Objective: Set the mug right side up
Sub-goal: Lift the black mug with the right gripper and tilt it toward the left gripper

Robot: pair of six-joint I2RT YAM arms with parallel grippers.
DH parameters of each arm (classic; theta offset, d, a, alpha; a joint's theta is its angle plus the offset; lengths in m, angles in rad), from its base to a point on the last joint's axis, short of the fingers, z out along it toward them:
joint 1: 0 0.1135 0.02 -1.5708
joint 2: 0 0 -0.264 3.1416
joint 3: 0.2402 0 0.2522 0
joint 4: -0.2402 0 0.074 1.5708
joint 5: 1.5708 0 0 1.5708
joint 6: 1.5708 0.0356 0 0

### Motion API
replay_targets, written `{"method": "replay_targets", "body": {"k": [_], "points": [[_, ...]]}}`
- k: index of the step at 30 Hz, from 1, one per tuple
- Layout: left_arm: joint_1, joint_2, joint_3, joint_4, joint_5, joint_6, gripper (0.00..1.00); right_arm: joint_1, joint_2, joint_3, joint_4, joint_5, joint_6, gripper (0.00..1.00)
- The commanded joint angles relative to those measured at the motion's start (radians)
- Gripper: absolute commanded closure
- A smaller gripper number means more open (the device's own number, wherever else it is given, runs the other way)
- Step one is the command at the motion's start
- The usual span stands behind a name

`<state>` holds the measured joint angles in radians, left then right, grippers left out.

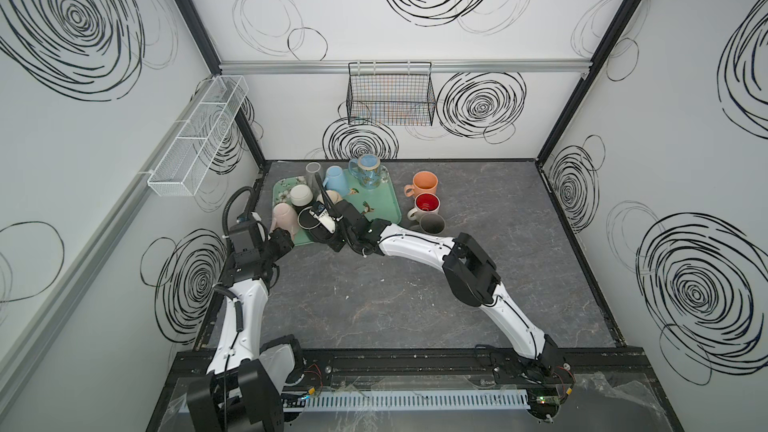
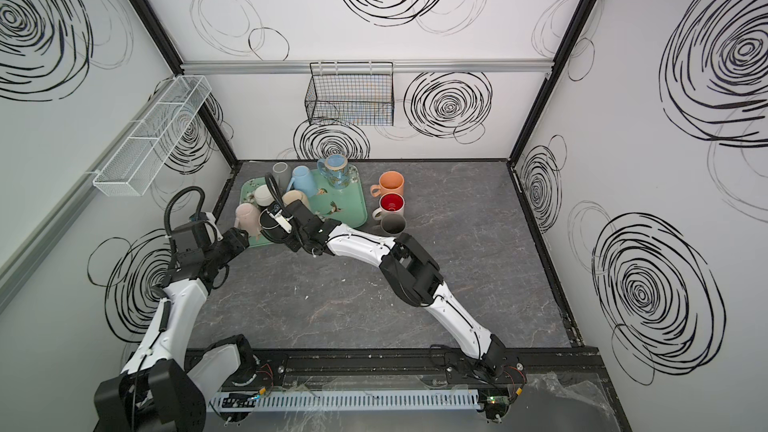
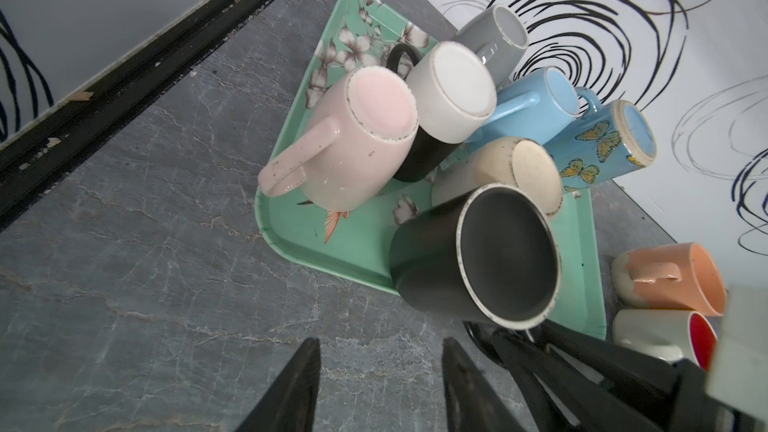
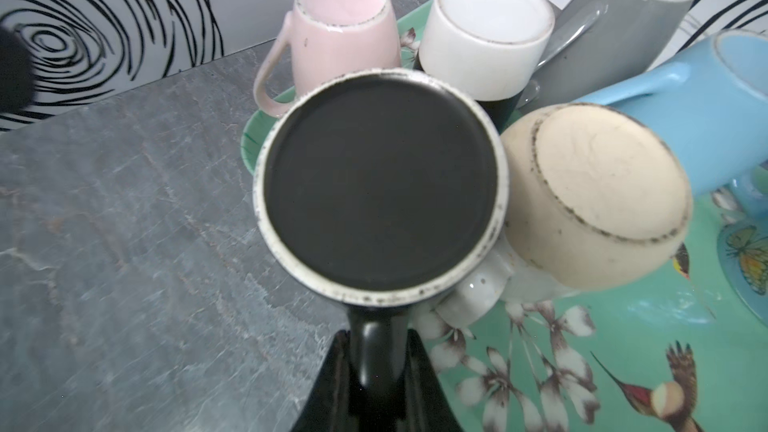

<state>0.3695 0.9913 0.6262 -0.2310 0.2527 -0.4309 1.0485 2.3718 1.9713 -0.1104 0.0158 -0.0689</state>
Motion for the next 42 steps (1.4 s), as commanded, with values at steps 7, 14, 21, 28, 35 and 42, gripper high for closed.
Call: {"method": "replay_targets", "body": {"k": [7, 14, 21, 28, 35, 42], "points": [[0.012, -0.107, 0.024, 0.007, 0.108, -0.025, 0.5, 0.003, -0.294, -0.231, 0.316, -0.025, 0.092, 1.0], [-0.031, -0.207, 0.001, 0.131, 0.271, -0.088, 0.52, -0.056, -0.476, -0.412, 0.452, -0.092, 0.237, 1.0], [-0.261, -0.233, -0.051, 0.329, 0.238, -0.207, 0.47, -0.126, -0.644, -0.571, 0.562, -0.136, 0.365, 1.0], [-0.549, -0.134, -0.085, 0.595, 0.125, -0.331, 0.44, -0.217, -0.8, -0.733, 0.631, -0.135, 0.463, 1.0], [-0.743, 0.044, -0.07, 0.918, 0.094, -0.476, 0.42, -0.282, -0.934, -0.833, 0.686, -0.17, 0.541, 1.0], [-0.819, 0.19, -0.019, 1.167, 0.067, -0.589, 0.35, -0.347, -1.043, -0.919, 0.735, -0.226, 0.639, 1.0]]}}
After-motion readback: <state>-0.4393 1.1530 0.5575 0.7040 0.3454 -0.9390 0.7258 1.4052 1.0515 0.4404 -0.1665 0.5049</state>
